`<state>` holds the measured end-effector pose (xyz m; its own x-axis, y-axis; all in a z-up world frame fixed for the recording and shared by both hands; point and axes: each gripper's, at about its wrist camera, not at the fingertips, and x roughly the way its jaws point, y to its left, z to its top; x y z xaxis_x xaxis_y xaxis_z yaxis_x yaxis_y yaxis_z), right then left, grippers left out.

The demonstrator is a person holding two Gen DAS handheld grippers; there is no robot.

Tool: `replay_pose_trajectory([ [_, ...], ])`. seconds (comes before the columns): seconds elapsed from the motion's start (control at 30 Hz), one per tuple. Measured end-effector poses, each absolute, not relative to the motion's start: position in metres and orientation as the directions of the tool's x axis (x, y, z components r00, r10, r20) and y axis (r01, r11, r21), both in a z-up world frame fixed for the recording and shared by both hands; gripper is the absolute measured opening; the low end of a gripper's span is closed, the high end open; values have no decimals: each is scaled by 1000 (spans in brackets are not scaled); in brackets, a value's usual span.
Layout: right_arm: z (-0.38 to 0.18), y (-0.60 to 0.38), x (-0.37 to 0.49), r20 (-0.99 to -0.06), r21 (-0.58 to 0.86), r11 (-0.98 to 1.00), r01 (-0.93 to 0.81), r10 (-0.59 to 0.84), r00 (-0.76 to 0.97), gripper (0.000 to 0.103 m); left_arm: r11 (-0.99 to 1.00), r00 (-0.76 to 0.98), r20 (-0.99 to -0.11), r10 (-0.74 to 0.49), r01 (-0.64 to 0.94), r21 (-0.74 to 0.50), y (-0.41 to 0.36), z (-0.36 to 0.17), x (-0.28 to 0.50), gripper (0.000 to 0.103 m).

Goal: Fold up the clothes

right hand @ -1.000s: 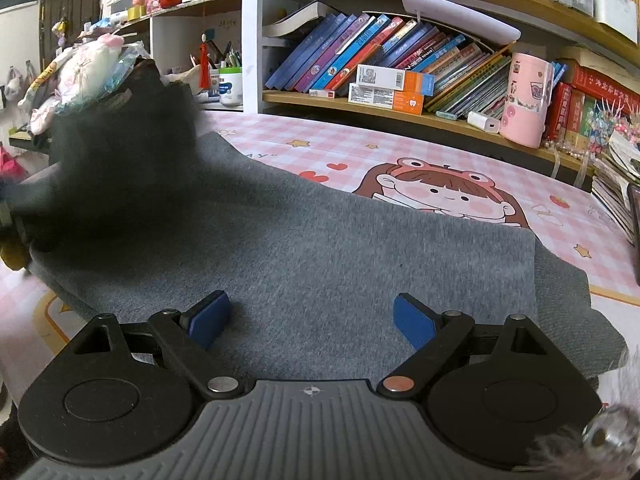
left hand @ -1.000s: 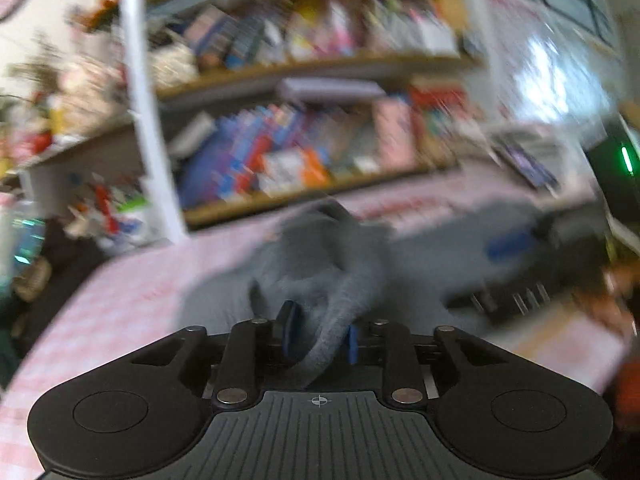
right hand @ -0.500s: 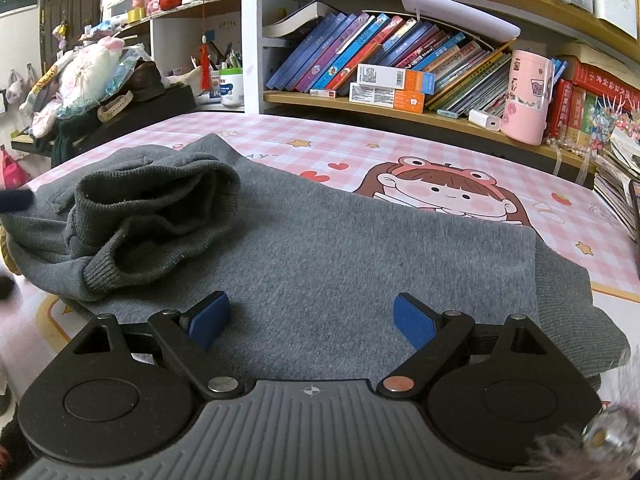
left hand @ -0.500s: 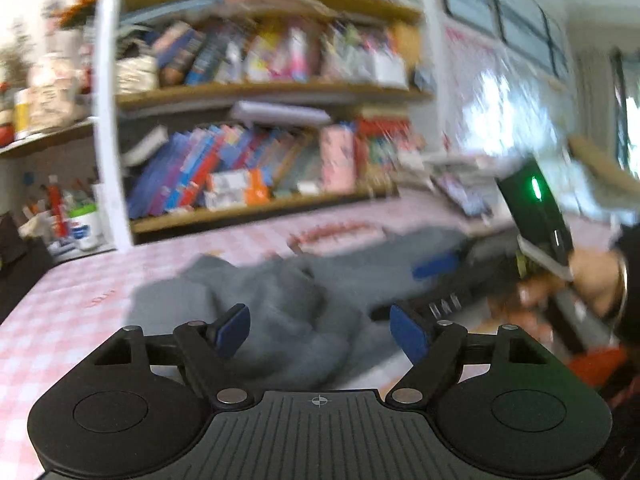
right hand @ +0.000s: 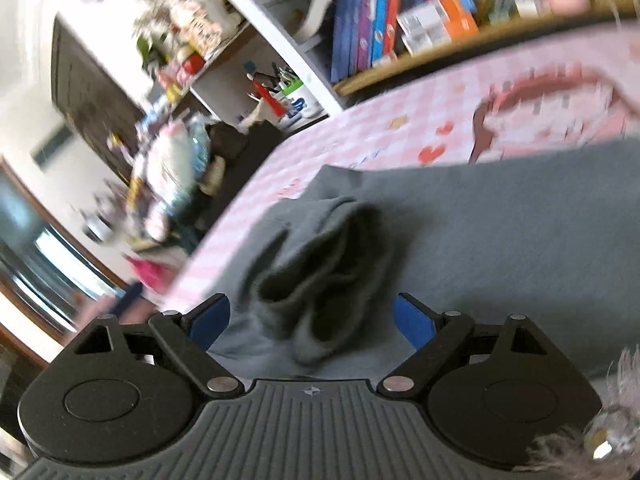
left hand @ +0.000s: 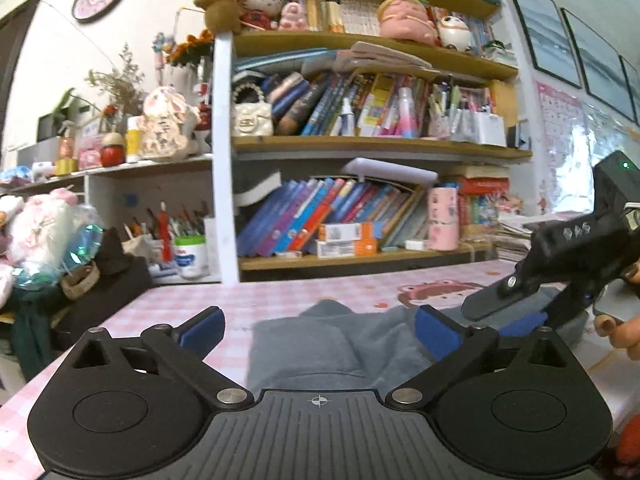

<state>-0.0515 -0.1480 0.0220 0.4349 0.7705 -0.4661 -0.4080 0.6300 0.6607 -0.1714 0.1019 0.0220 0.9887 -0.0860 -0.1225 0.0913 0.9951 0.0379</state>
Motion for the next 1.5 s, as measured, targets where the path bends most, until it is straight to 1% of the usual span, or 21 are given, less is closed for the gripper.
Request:
replay_pose_trajectory([
  [0.13, 12, -144, -36, -450, 782, 558, -277, 813, 368, 89, 996, 992, -94, -87, 86, -13, 109, 24, -175, 103],
  [0.27, 3, -135, -25, -467, 825, 536, -177, 825, 318, 86, 997, 993, -79, -83, 83, -9, 111, 24, -177, 103],
  [0.3, 4, -131, -24, -479, 817, 548, -180, 818, 317, 81, 997, 994, -78, -82, 82, -5, 110, 24, -177, 103],
  [0.33, 5, -126, -24, -493, 802, 564, -195, 811, 317, 63, 997, 994, -76, -80, 81, -2, 110, 24, -177, 103],
  [0.37, 7, -121, -24, -506, 787, 578, -213, 804, 311, 49, 997, 994, -74, -79, 79, 0, 111, 23, -177, 103],
  [0.4, 9, -116, -25, -509, 776, 583, -240, 804, 307, 39, 997, 995, -70, -78, 78, 0, 111, 23, -178, 103],
  [0.43, 11, -111, -26, -510, 764, 586, -269, 804, 306, 34, 997, 995, -64, -78, 78, 0, 112, 23, -179, 103],
  [0.5, 21, -108, -33, -456, 740, 561, -370, 824, 338, 29, 997, 996, -44, -79, 79, -4, 113, 24, -181, 103],
  [0.57, 29, -111, -38, -371, 744, 500, -444, 861, 347, 28, 997, 997, -24, -77, 77, -21, 116, 26, -183, 103],
  [0.67, 17, -119, -33, -395, 769, 521, -370, 843, 366, 28, 996, 998, -10, -66, 66, -60, 121, 26, -183, 103],
  [0.7, 8, -119, -28, -454, 763, 562, -319, 817, 355, 28, 995, 998, -13, -63, 62, -73, 122, 25, -182, 103],
  [0.73, 2, -120, -27, -460, 767, 565, -304, 815, 354, 26, 995, 998, -17, -59, 57, -85, 124, 25, -181, 103],
  [0.8, -9, -123, -25, -471, 774, 570, -275, 810, 351, 28, 993, 998, -29, -51, 48, -105, 127, 23, -179, 103],
  [0.93, 1, -124, -30, -469, 760, 578, -298, 805, 364, 43, 991, 997, -62, -40, 32, -129, 131, 22, -175, 103],
  [1.07, 7, -125, -33, -466, 753, 582, -308, 801, 375, 44, 996, 991, -133, -18, 6, -93, 129, 18, -167, 103],
  [1.13, 5, -127, -31, -465, 756, 580, -303, 802, 375, 37, 997, 987, -161, -16, 3, -82, 127, 17, -165, 103],
  [1.17, 5, -128, -31, -463, 758, 578, -303, 803, 375, 28, 997, 986, -163, -21, 8, -77, 126, 16, -165, 103],
  [1.23, 5, -131, -35, -424, 759, 556, -338, 817, 391, 23, 997, 987, -160, -32, 21, -68, 124, 16, -166, 103],
  [1.33, 9, -136, -39, -377, 774, 524, -355, 832, 406, 23, 997, 987, -155, -43, 34, -62, 122, 16, -167, 103],
  [1.43, 0, -133, -32, -488, 719, 624, -306, 767, 416, 24, 997, 985, -161, -53, 44, -60, 121, 14, -167, 103],
  [1.5, -6, -136, -31, -470, 742, 602, -296, 781, 411, 25, 997, 984, -166, -60, 53, -50, 118, 13, -167, 103],
])
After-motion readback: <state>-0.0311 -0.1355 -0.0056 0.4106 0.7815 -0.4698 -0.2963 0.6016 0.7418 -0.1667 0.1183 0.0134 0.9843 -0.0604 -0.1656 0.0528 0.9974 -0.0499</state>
